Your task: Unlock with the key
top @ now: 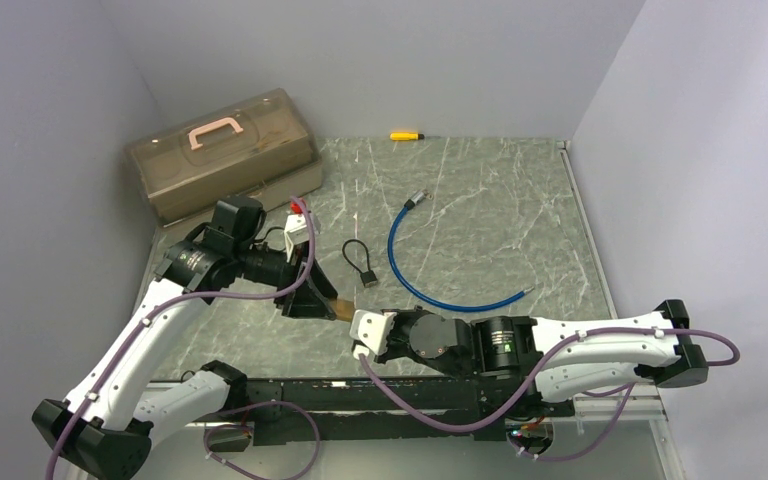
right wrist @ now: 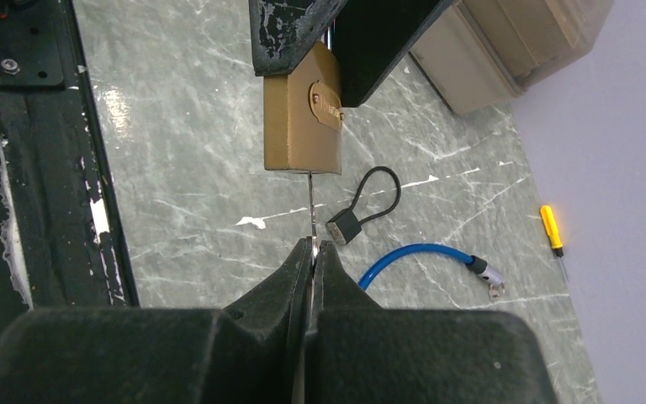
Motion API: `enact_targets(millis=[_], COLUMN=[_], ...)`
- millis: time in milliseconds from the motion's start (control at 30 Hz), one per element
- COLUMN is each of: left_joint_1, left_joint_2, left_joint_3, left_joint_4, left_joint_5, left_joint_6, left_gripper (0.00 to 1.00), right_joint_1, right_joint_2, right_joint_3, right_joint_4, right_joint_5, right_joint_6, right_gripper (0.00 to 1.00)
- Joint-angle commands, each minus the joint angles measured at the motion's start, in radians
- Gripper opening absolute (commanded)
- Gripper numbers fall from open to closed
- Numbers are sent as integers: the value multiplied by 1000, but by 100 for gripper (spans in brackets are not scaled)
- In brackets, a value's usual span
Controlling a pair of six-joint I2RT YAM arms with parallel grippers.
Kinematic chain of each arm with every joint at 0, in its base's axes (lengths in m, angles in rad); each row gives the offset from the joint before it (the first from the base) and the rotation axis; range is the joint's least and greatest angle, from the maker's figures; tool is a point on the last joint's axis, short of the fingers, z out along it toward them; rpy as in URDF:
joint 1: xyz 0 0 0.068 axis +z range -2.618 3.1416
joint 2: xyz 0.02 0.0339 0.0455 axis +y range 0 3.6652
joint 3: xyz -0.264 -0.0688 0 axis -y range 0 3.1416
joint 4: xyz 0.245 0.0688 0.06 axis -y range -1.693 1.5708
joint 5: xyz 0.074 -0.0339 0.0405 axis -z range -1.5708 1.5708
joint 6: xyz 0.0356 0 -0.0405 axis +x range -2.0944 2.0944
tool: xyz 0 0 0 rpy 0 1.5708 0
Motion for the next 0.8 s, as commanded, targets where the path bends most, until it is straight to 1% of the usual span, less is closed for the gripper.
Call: enact_targets(millis=[0, 100, 167, 300, 400, 567, 667, 767], left_joint_1=[-2, -1, -2, -1, 0, 15, 17, 17], left_joint_2=[1, -2, 3, 9, 12, 11, 9, 5], left_joint_3=[30, 31, 38, 56, 66, 67, 64, 56], left_joint_4=[122, 121, 135, 185, 233, 347, 400, 416], left_joint_5=[-1, 16, 27, 38, 65, 151, 219, 298], left_joint_6=[79, 99, 83, 21, -53, -198, -245, -245], left_gripper=[0, 0, 0, 0, 0, 0, 0, 0], right_joint_1=[30, 31, 33, 34, 35, 34, 33, 34], right_joint_2=[1, 5, 8, 20, 21, 16, 5, -18], right_joint_3=[95, 97, 91, 81, 65, 28, 1, -25], right_joint_4=[122, 142, 165, 197, 218, 248, 272, 285], right_joint_5=[-201, -212, -215, -213, -212, -198, -185, -171], right_joint_6=[18, 26, 27, 21, 21, 18, 18, 8], right_gripper=[0, 0, 0, 0, 0, 0, 0, 0])
